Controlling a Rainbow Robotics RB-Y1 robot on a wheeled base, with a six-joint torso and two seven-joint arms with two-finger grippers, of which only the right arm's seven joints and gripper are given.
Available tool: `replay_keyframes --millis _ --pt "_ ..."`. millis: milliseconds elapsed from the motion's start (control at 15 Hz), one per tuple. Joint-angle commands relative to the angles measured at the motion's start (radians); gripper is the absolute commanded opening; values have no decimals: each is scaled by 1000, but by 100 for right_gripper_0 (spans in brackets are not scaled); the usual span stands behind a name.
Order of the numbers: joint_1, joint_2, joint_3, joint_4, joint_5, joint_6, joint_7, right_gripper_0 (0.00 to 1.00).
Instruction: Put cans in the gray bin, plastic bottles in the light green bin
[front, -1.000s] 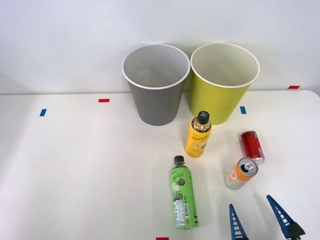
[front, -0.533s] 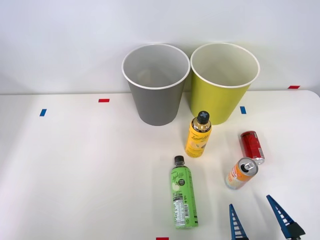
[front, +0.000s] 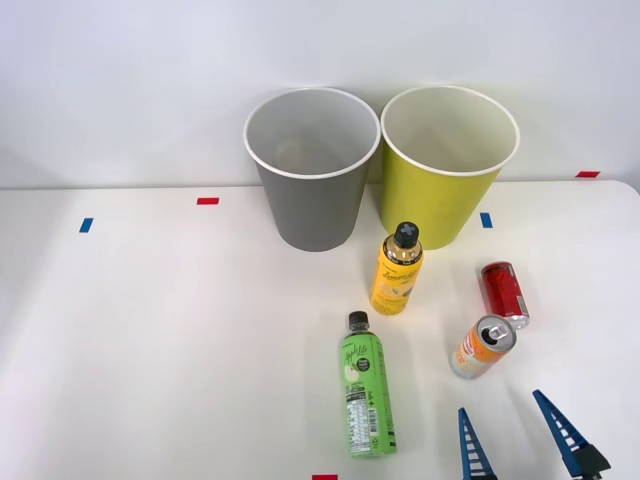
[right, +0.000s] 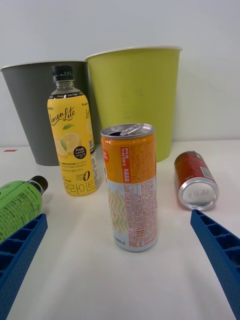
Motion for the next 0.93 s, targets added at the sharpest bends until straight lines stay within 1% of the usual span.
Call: replay_keyframes --millis 67,933 --pt "0 0 0 0 0 0 0 100" --pt "0 0 0 0 0 0 0 100"
